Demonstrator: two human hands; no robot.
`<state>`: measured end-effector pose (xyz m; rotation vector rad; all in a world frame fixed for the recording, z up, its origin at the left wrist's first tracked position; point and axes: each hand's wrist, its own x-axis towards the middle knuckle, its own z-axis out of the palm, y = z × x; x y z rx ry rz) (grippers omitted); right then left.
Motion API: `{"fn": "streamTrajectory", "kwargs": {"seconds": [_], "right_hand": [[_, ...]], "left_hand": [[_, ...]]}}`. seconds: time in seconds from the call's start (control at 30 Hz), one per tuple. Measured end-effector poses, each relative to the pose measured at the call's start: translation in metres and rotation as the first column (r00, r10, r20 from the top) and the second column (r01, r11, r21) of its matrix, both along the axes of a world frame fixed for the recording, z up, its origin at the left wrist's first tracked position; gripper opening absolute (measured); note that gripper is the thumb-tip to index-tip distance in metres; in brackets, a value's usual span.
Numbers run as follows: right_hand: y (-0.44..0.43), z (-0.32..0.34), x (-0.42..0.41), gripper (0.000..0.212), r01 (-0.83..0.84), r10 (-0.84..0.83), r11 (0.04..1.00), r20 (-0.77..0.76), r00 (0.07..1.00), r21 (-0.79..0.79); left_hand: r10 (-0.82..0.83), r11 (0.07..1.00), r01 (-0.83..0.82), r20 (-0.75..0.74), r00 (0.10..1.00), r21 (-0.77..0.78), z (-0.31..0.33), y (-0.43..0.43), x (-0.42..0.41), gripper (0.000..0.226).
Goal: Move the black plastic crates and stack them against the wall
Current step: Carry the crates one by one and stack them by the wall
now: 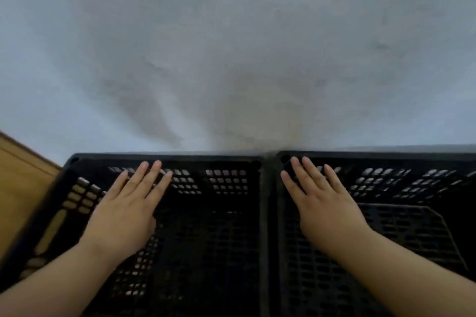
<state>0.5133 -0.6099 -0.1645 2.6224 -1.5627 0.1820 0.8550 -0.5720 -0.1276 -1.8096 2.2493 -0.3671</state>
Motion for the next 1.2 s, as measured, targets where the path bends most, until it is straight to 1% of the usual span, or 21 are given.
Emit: {"fn": "streamTrajectory", "kwargs": {"seconds": [0.07, 0.13, 0.17, 0.2, 0.27, 0.3, 0.33, 0.4, 0.43, 0.5, 0.63, 0.9, 1.0, 1.2], "right_hand": [[0.013, 0.002, 0.045, 0.076, 0.030, -0.030, 0.999, -0.027, 0.999, 0.016], [0.026, 0.000, 0.085, 0.085, 0.051, -0.048, 0.998, -0.100, 0.994, 0.033], [0.031, -0.003, 0.100, 0.083, 0.067, -0.060, 0.996, -0.119, 0.991, 0.058], [0.036, -0.003, 0.114, 0.078, 0.104, -0.087, 0.988, -0.144, 0.986, 0.116], [0.042, -0.005, 0.136, 0.074, 0.187, -0.166, 0.976, -0.174, 0.971, 0.113], [0.045, -0.006, 0.142, 0.071, 0.231, -0.199, 0.963, -0.217, 0.956, 0.135], [0.048, -0.007, 0.148, 0.068, 0.278, -0.217, 0.941, -0.287, 0.933, 0.192], [0.050, -0.005, 0.153, 0.065, 0.389, -0.267, 0.882, -0.398, 0.878, 0.266], [0.051, -0.004, 0.154, 0.065, 0.423, -0.281, 0.864, -0.437, 0.855, 0.273], [0.057, -0.006, 0.153, 0.065, 0.466, -0.283, 0.836, -0.499, 0.819, 0.290], [0.069, -0.009, 0.151, 0.061, 0.532, -0.308, 0.790, -0.552, 0.775, 0.306], [0.089, -0.023, 0.146, 0.061, 0.565, -0.352, 0.781, -0.560, 0.750, 0.267], [0.097, -0.026, 0.145, 0.061, 0.557, -0.353, 0.792, -0.557, 0.752, 0.250], [0.086, -0.024, 0.144, 0.058, 0.539, -0.342, 0.801, -0.540, 0.769, 0.259]], "left_hand": [[0.022, 0.999, -0.022, 0.011, 1.000, 0.030, -0.001, 0.010, 0.047, 0.094], [0.065, 0.994, -0.069, 0.051, 0.997, 0.079, 0.000, 0.023, 0.088, 0.095], [0.064, 0.997, -0.066, 0.050, 0.997, 0.050, -0.003, 0.027, 0.109, 0.094], [0.065, 0.997, -0.067, 0.048, 0.997, 0.030, -0.008, 0.029, 0.130, 0.088], [0.096, 0.990, -0.104, 0.088, 0.992, 0.095, -0.015, 0.034, 0.164, 0.082], [0.096, 0.990, -0.102, 0.066, 0.993, 0.099, -0.019, 0.035, 0.179, 0.082], [0.104, 0.987, -0.111, 0.059, 0.993, 0.116, -0.021, 0.036, 0.190, 0.083], [0.141, 0.967, -0.163, 0.124, 0.982, 0.198, -0.023, 0.038, 0.203, 0.081], [0.156, 0.952, -0.194, 0.172, 0.973, 0.236, -0.025, 0.038, 0.208, 0.080], [0.175, 0.934, -0.229, 0.207, 0.962, 0.274, -0.031, 0.039, 0.214, 0.078], [0.194, 0.914, -0.259, 0.224, 0.955, 0.313, -0.045, 0.046, 0.227, 0.077], [0.153, 0.938, -0.219, 0.248, 0.957, 0.267, -0.061, 0.039, 0.237, 0.074], [0.146, 0.940, -0.221, 0.280, 0.949, 0.260, -0.065, 0.037, 0.238, 0.073], [0.134, 0.946, -0.205, 0.272, 0.953, 0.252, -0.065, 0.033, 0.240, 0.080]]}}
